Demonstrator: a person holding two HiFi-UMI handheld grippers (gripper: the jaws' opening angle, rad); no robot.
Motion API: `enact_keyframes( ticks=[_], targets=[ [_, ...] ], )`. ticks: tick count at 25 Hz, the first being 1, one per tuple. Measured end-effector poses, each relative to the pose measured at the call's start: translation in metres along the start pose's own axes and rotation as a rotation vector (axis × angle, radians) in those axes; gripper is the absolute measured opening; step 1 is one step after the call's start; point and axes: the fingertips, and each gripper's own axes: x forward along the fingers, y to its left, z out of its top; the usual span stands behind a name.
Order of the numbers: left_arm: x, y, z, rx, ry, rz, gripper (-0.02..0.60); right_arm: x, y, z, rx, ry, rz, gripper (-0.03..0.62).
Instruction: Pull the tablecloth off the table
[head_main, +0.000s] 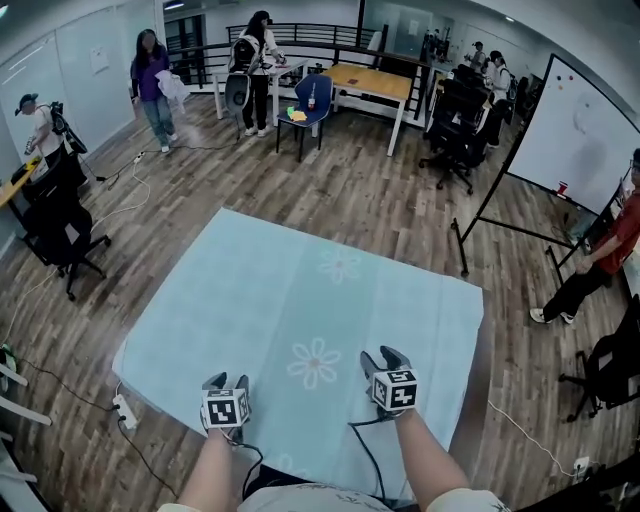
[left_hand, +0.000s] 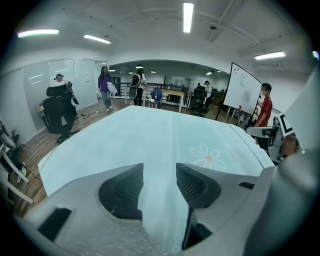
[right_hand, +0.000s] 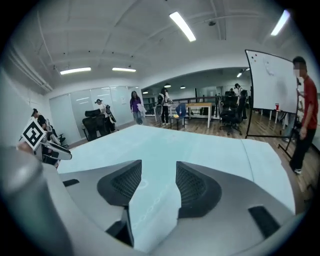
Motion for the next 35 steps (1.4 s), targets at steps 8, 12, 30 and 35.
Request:
enact_keyframes(
  ticks=[8, 12, 30, 35],
  targets=[
    [0.066, 0.051, -0.012, 0.006, 0.143, -0.032, 0.278, 0.057, -0.053, -0.06, 0.053, 0.27, -0.142, 0.245],
    [0.09, 0.071, -0.012, 0.031, 0.183, -0.022, 0.285, 0.071, -0.064, -0.084, 0.086, 0.356, -0.185, 0.245],
    [0.115, 0.084, -0.03, 0.063, 0.236, -0.058, 0.22, 0.081, -0.055, -0.096, 0.141, 0.438, -0.27, 0.162],
    [0.111, 0.064, -0.026, 0.105, 0.251, -0.113, 0.082, 0.085, -0.041, -0.097, 0.104, 0.459, -0.274, 0.02]
  ],
)
